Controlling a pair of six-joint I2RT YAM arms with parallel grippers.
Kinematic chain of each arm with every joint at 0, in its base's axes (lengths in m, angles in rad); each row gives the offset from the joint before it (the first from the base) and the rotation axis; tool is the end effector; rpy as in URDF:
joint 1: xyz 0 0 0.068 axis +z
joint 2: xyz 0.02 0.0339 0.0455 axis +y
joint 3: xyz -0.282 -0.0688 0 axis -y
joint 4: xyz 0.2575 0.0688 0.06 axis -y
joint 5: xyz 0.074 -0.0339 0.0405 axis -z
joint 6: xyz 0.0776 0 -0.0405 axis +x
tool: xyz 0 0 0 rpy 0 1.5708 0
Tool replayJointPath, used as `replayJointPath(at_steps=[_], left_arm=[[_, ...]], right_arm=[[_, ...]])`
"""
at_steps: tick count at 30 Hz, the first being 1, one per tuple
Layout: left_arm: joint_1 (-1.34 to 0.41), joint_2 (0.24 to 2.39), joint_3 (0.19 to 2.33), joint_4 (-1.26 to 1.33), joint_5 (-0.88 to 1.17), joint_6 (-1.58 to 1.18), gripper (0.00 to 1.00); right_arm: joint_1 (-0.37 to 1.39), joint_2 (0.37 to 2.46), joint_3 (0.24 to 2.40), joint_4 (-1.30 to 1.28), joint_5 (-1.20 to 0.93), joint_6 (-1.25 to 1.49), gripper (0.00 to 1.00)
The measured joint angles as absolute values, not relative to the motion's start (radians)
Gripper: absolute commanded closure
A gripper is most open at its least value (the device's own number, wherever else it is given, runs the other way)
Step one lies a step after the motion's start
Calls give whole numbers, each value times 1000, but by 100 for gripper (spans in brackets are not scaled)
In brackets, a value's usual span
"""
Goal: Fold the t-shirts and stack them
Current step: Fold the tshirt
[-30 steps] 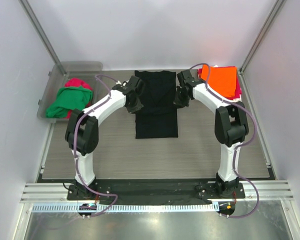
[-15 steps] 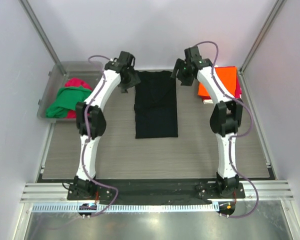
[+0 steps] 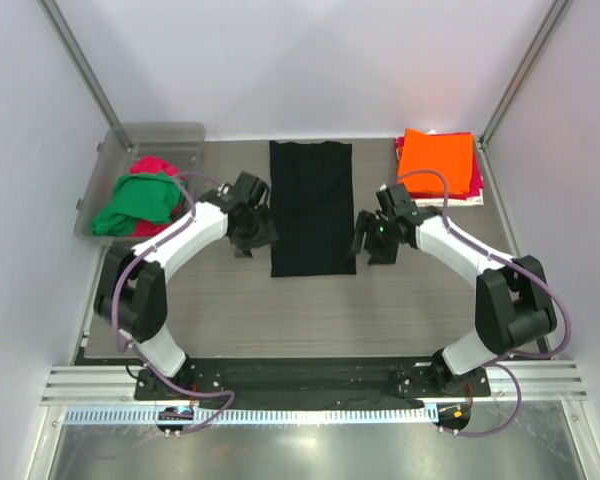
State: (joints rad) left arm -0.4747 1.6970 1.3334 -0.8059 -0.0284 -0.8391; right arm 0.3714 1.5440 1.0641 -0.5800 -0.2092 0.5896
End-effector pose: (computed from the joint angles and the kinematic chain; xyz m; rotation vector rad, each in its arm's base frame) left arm 0.3361 -0.1702 0.2182 -0.5134 2.7420 -0.3151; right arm 0.3127 0.1391 0.1990 0.2224 2.7168 0.5826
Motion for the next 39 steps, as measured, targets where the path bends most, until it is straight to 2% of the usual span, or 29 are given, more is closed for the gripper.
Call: replayJointPath(at_steps=[7,13,16,19,25,27,31,33,39], left_arm=[[-499,1574,1050,-635,30,-868,33],[-499,1570,960,-511,54,-883,33],[-499,1571,942,-461,59,-883,34],[-499,1578,933,-422,62,-886,36],[-500,1608,897,-349,66,-907,42],[-502,1615,876,-327,70,-917,44],[-505,1614,852,-263,79,-942,47],[-509,1614,840,-227,83,-954,48],[-517,1619,825,-184,81,-968,61]], right_arm=[[363,1499,838,-444,-291,616,37],[361,1543,825,-339,-332,611,39],[354,1584,826,-313,-339,601,44],[342,1618,834,-302,-352,593,52],[332,1646,839,-280,-357,576,76],[332,1650,836,-274,-358,574,78],[331,1650,829,-263,-361,569,90],[331,1650,826,-257,-365,568,90],[330,1650,824,-254,-371,563,99]])
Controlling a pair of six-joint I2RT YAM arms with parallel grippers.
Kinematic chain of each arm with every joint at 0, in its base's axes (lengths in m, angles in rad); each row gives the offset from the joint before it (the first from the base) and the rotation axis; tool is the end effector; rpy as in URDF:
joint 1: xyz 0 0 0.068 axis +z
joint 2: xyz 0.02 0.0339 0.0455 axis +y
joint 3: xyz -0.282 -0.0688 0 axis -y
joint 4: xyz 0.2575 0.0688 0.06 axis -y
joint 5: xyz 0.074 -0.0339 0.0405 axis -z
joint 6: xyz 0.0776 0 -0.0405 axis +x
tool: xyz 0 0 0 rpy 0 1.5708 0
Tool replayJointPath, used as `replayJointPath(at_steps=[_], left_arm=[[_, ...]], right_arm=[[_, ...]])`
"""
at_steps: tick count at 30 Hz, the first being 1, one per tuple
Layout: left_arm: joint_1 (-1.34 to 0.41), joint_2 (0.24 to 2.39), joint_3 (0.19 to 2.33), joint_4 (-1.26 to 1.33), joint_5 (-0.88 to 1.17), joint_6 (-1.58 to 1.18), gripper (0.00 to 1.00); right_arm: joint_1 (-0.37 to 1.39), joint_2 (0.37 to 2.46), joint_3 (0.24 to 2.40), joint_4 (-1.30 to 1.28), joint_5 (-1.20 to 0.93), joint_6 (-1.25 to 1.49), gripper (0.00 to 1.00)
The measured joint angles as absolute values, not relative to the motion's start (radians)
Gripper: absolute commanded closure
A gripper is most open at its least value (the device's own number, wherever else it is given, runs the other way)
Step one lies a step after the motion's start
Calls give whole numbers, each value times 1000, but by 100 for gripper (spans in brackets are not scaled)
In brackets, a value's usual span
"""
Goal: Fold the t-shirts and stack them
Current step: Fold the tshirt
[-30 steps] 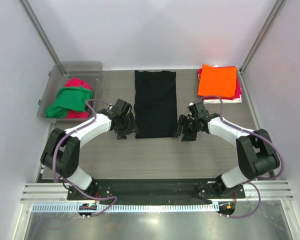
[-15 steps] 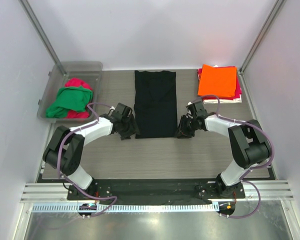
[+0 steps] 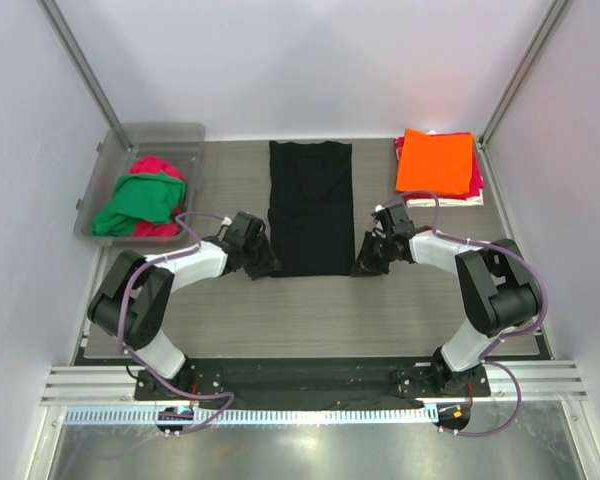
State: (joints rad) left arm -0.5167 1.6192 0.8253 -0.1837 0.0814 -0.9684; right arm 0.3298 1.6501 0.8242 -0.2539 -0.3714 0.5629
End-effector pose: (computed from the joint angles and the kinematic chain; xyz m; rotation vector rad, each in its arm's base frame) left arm 0.2939 -0.1742 0.1281 -0.5692 2.6265 -0.6359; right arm 0.3031 0.1335 0.1170 0.1917 2.7536 0.7654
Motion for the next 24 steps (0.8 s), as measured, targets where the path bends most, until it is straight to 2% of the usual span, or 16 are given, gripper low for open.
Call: replayJointPath(at_steps=[6,9,12,13,15,24], left_arm=[[-517,1611,799,-153,80,-990,65],[-522,1599,779,-142,77,-1002,72],[-533,1597,771,-141,69,-1017,85],[-537,1597,769,-141,68,-1021,93],[-546,1597,766,-142,64,-1029,100],[-610,1576,765,-188,45,-1070,100]], right_arm=[[325,1650,824,-254,-378,559,99],[325,1650,824,-254,-381,559,99],[325,1650,822,-253,-381,559,99],[325,1650,822,-253,-382,559,99],[325,1650,820,-252,-385,559,99],[323,1568,765,-258,-388,568,99]])
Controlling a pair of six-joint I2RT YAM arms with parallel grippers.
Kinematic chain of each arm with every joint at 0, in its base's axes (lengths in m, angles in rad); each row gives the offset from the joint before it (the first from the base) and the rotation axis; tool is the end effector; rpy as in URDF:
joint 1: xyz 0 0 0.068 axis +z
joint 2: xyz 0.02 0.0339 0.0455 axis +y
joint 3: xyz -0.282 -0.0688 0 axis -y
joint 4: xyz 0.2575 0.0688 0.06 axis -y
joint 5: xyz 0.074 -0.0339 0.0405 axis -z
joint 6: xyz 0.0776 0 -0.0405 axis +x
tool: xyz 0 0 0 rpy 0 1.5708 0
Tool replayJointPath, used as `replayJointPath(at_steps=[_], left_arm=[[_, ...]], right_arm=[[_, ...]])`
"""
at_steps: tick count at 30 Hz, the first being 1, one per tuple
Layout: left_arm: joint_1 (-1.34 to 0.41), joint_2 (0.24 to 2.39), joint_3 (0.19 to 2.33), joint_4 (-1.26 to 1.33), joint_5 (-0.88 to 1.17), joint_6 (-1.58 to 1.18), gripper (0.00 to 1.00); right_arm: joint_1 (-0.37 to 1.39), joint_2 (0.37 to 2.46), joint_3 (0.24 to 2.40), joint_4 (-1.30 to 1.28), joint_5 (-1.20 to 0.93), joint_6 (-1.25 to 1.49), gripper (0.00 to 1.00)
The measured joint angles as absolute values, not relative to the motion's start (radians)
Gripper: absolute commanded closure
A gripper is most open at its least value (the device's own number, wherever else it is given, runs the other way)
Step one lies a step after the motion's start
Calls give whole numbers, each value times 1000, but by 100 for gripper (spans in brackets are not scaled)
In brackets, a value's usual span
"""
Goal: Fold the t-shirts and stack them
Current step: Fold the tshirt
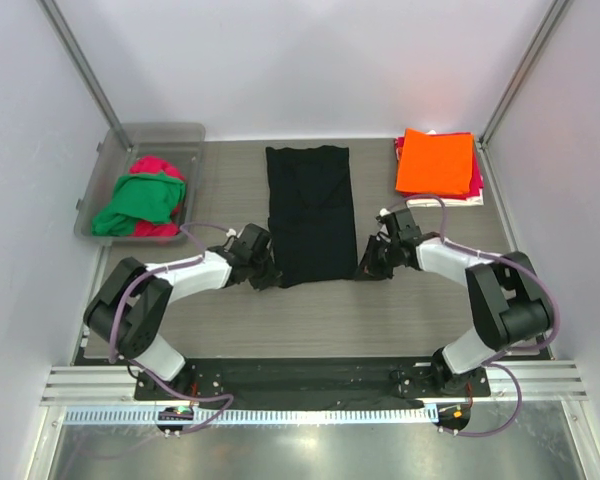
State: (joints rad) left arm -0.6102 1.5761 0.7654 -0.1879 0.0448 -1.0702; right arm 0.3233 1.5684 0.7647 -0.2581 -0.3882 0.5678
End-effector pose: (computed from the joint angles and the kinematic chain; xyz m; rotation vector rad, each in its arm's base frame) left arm 0.2639 -0.1888 0.1228 -0.6030 2.6541 -0.6370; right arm 0.2868 0.1271 0.1244 0.1950 2.7364 0.7931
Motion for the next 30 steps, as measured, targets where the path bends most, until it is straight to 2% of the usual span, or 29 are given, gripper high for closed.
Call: replayJointPath(at_steps=[10,20,25,30], left_arm=[[-777,1328,764,-432,-36,-1155,100],[-994,1097,842,-721,-149,-1310,100],[-1015,1079,936,-827,-192,-1340,100],[-1014,1133,1070,-904,-263,-1330,99]], right_arm=[[328,1161,689,-408,-399,612,99],[369,749,680,-712,-387,693,99],[371,691,740,-854,-355,715,99],[372,761,870,-907,-290,709,99]])
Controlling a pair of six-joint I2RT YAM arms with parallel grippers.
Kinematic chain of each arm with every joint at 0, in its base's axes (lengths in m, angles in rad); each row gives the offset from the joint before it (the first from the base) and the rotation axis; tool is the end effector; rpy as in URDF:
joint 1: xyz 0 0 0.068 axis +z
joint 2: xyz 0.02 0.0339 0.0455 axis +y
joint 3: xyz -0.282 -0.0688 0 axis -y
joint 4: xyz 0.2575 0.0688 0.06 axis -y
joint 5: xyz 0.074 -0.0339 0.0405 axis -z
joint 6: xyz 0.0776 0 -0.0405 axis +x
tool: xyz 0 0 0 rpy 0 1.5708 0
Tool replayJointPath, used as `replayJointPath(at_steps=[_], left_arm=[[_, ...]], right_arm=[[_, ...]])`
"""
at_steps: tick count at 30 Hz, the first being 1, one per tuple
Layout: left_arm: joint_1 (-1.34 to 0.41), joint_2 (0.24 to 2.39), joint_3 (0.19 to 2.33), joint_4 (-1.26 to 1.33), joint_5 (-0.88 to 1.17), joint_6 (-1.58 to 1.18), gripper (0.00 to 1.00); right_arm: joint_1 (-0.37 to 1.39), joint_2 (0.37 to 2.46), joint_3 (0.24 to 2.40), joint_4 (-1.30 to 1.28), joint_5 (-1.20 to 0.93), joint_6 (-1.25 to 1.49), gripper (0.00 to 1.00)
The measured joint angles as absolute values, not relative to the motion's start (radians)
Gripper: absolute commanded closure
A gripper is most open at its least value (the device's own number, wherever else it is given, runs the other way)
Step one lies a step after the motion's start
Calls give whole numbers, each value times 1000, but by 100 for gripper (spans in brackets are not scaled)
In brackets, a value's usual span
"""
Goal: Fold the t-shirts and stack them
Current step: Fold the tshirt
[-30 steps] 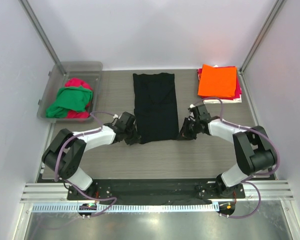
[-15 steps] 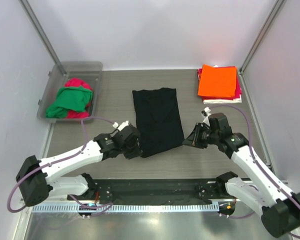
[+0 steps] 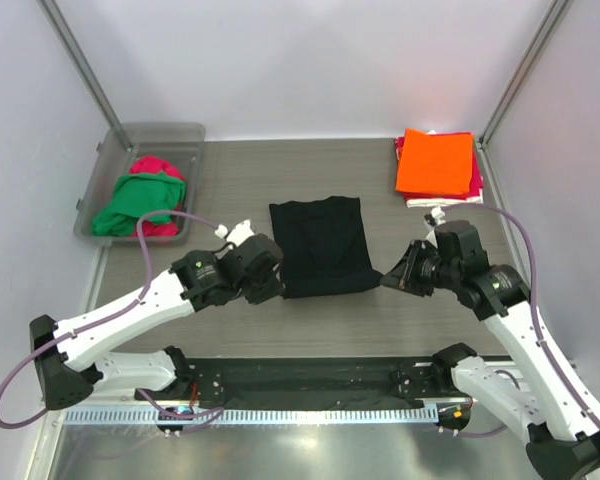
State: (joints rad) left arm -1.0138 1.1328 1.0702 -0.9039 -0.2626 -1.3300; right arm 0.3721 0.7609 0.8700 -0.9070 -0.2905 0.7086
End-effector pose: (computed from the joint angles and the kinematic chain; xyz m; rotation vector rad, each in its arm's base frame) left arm 0.1470 -0.1980 0.2901 -0.5159 2.5549 -0.6144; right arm 0.1492 0.0821 0.2894 0.2713 2.4839 0.8350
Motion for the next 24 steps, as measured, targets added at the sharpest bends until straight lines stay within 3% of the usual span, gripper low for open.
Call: replayJointPath(at_steps=[7,24], left_arm=[[-908,1240,1218,-939,-291,-1259,99],[-556,1610,1484,-886,-82,-1023,100]], right_arm=[[374,976,1082,-913,-195,656,99],[295,1514,1455,-853,-163,524,99]])
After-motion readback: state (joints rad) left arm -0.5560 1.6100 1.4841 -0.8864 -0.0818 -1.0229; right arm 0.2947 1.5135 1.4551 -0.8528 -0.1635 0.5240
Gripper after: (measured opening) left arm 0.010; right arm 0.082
